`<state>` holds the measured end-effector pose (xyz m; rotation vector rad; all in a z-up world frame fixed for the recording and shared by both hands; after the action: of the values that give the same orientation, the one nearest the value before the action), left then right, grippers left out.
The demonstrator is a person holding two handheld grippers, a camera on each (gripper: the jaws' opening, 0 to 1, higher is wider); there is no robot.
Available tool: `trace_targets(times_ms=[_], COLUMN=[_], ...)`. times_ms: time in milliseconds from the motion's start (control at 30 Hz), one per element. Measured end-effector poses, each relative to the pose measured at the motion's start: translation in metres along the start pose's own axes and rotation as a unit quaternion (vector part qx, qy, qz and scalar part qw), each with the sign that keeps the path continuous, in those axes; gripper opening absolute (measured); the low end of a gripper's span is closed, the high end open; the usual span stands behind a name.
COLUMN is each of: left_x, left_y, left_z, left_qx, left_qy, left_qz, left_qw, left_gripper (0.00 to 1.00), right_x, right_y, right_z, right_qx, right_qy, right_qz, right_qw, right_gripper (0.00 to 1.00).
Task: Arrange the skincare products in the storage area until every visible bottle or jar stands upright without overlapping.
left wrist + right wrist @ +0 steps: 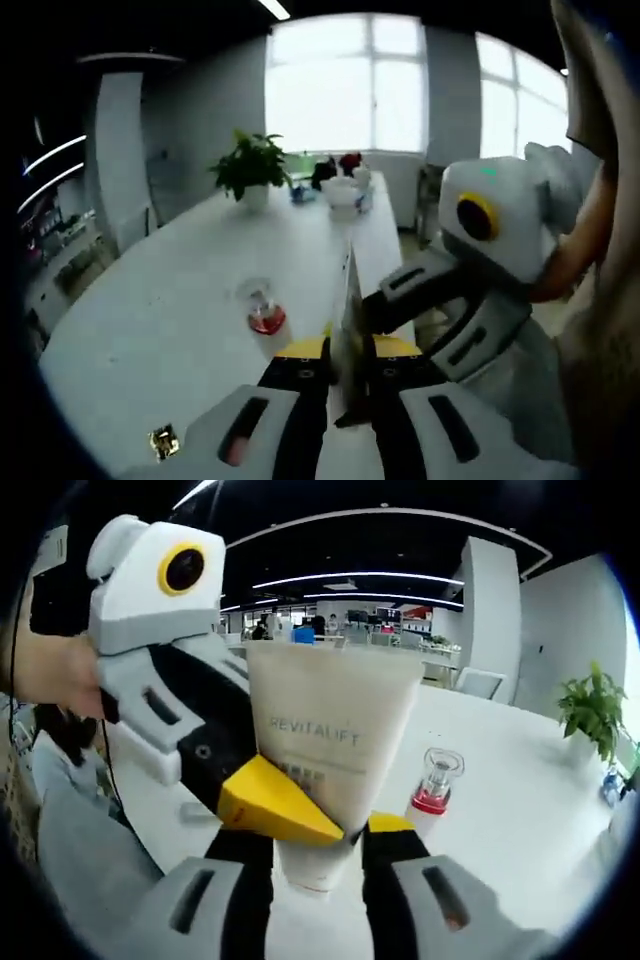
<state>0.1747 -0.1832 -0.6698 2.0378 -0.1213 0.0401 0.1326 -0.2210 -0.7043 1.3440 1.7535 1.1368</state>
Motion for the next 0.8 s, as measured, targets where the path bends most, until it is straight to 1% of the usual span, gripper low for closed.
trace_targets(times_ms=[267,433,533,767,800], left_x=[0.009,0.011,0.011,0.009,0.010], left_y=[-0.024,-0.035,-0.038,-0.046,-0.045], left_z=[0.021,0.030,0.034,0.040,0.040], left_qx=[0.024,0.035,0.040,0.058,0.054], left_qy=[-0.008,-0.011,-0.010,-0.017,-0.017], left_qz=[0.002,0.002,0.002,0.028,0.031], left_qw=[0.9997,0.9993,0.9991,0.9978,0.9979], left_gripper=[0.10,0.10,0.10,0.10,0.10], right_x=[-0.009,-0.013,-0.015,-0.015,-0.016], right_y=[-0.023,-0.033,-0.038,-0.049,-0.048], right_z=[0.019,0.026,0.028,0.030,0.029], right_qx=[0.026,0.042,0.045,0.047,0.040], right_qy=[-0.008,-0.010,-0.010,-0.013,-0.015], right_qz=[-0.006,-0.014,-0.014,-0.010,-0.007], right_qw=[0.9996,0.9990,0.9988,0.9987,0.9991], right_gripper=[0.33,0.33,0.33,0.33,0.33])
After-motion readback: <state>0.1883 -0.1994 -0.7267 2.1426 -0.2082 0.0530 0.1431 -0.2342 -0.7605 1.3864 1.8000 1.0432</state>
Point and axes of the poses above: the point that each gripper's makers call its tool centre point, and the gripper's own axes: z roughly forward along the fingers, x roughly to its left, y roughly out of its top, the point moved 6 cm from there along -z, roughly backward along the fingers, and after that the axes turned 11 degrees about y, right-handed, at the moved point
